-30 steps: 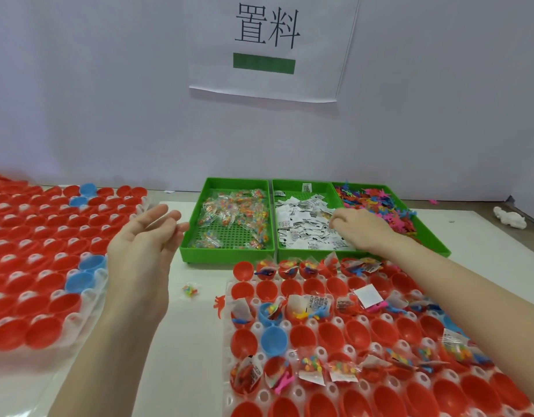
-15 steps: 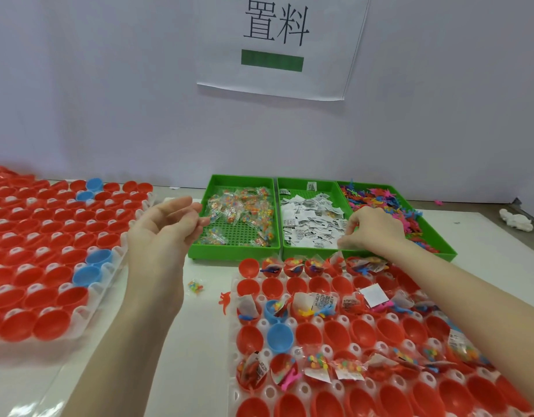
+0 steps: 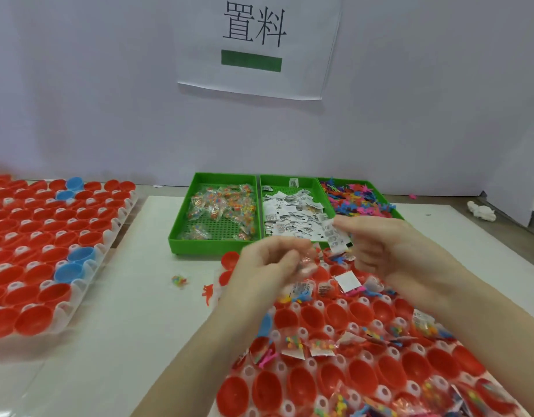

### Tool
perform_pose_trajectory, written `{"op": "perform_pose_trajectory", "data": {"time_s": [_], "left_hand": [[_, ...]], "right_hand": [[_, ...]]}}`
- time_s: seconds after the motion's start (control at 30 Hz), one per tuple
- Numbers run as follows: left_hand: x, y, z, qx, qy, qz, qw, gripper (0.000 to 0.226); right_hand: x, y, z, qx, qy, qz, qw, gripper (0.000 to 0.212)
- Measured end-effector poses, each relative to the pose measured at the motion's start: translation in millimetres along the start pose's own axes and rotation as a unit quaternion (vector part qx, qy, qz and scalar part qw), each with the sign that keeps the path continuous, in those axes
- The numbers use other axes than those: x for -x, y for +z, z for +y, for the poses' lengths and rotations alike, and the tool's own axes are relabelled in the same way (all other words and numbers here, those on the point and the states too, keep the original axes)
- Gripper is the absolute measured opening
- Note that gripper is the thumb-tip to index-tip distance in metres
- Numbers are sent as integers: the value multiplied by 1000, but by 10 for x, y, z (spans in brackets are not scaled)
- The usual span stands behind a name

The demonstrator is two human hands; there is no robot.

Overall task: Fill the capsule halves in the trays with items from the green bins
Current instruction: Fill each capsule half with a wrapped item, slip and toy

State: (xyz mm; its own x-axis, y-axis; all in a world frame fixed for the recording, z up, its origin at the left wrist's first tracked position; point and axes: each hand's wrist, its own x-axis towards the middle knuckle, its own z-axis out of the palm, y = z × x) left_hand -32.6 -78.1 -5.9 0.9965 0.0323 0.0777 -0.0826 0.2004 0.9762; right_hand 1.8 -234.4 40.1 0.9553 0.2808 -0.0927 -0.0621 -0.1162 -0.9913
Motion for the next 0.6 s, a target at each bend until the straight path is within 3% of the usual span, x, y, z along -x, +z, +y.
{"op": "perform_pose_trajectory", "data": {"time_s": [0.1,0.27,0.33,0.5,0.6], "left_hand": [[121,258,-10,42,-51,-68,996,37],[399,519,54,67,-72,-167,981,25],[498,608,45,31,-48,-164,985,12],[635,779,25,-41,-17,-147,988,25],[677,840,4,-56,-22,-147,987,28]], "right_hand": [[439,-7,3,-23,-30,-7,999,20],[848,-107,157,-11,-111,84,990,21],[957,-149,205,-10,-125,99,987,17],[1167,-255,286,0,-108,100,989,20],[1223,-363,330,-113,-68,107,986,30]]}}
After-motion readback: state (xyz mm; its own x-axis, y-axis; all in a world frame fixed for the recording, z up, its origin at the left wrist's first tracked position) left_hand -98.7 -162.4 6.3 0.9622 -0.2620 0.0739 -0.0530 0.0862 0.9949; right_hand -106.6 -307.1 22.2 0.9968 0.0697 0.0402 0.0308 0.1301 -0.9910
